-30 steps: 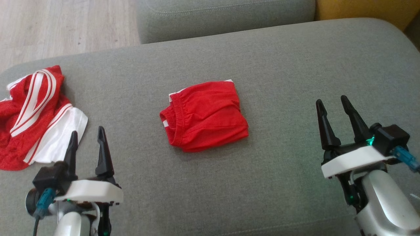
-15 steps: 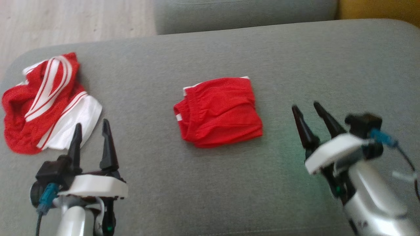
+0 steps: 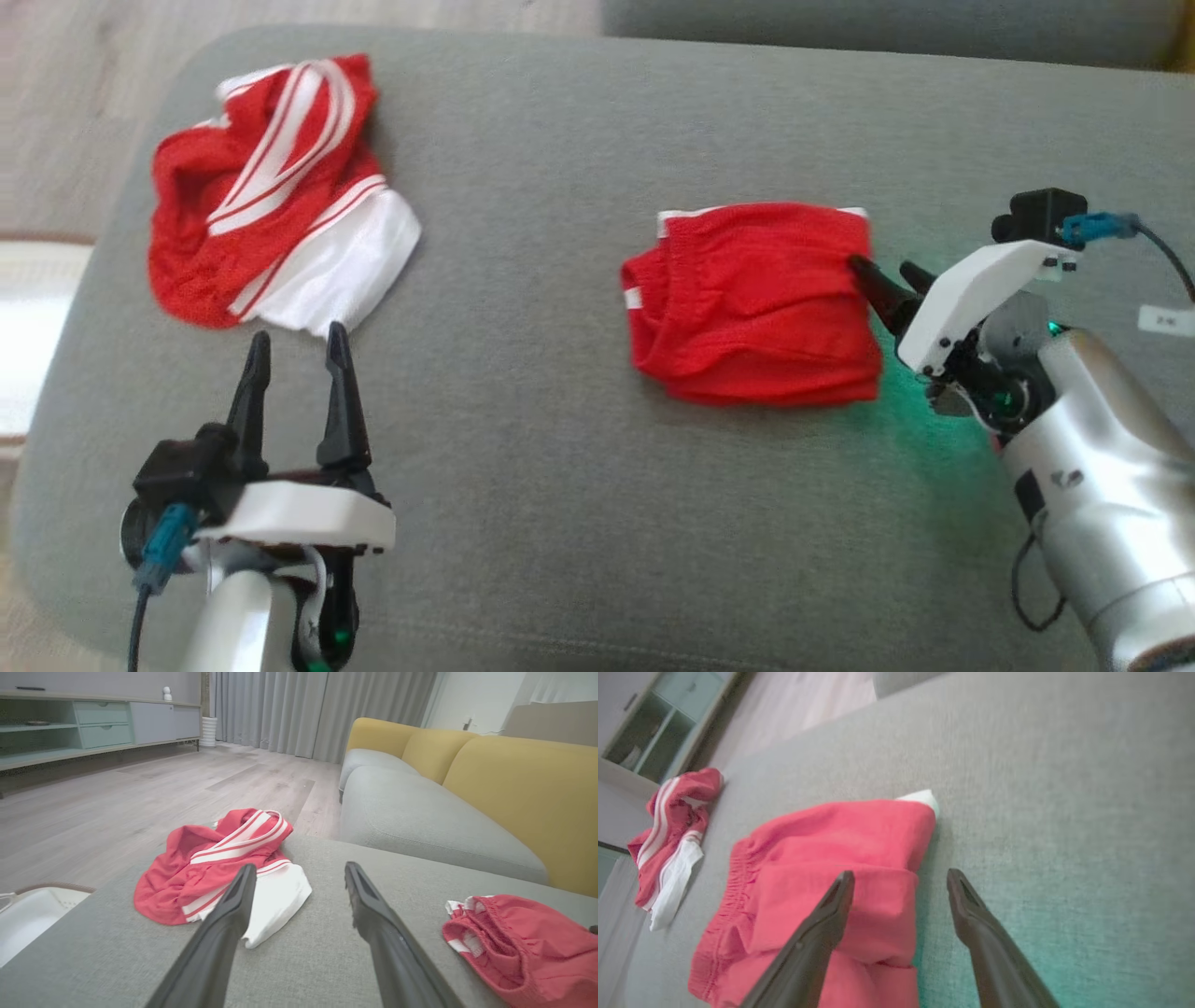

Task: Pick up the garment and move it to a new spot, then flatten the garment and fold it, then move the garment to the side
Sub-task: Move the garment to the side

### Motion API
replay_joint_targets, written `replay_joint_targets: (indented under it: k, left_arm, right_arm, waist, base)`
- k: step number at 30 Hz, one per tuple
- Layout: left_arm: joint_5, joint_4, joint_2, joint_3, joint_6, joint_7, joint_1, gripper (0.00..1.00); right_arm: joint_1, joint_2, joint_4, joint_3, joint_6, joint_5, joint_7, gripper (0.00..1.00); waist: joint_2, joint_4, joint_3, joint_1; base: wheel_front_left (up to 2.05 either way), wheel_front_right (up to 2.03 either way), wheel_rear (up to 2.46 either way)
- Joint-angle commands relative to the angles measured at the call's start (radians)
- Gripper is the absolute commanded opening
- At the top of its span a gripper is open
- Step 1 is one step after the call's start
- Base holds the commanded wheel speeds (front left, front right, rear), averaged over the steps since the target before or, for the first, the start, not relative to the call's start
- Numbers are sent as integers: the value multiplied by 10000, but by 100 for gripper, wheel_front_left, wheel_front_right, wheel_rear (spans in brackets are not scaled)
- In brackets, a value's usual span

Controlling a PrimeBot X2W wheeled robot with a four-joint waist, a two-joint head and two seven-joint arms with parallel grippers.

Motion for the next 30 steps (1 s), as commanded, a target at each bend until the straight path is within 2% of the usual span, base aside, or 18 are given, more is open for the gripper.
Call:
replay_joint_targets:
  k: [1,7,9,10,12,19,30]
  left_arm:
    - [-109,-339,40,216,37,-53,-453,100]
    - [-147,-331,40,163,65,-53,-521,100]
    - [-138,-346,40,175,84,-53,-518,100]
    - [-131,-346,40,180,95,-53,-515,100]
    - [-113,-332,40,198,95,-53,-512,100]
    - [10,-333,40,88,-63,-53,-617,100]
    - [107,204,39,-687,-688,-53,-1221,100]
  right_arm:
    - [-500,96,31,-18,-7,215,302,100]
    - [-962,190,1491,-84,-7,765,1994,100]
    - [-1024,199,1642,-65,-7,892,2203,100]
    - [-1051,207,1639,-63,-7,943,2156,73]
    - [-1081,217,1556,20,-7,952,1884,0]
    - [-1257,133,1291,267,-7,921,740,0]
    - [-1456,-88,1091,958,-7,1214,-34,0]
  waist:
    - [0,377,223,-1]
    - [0,721,374,-1]
    - [0,718,396,-1]
    - [0,699,402,-1]
    - [0,600,386,-1]
    - [0,-68,173,-1]
    - [0,-2502,-20,-1]
  base:
    - [0,0,0]
    - [0,0,0]
    - [0,0,0]
    - [0,0,0]
    - [0,0,0]
    - [0,0,0]
    - [0,0,0]
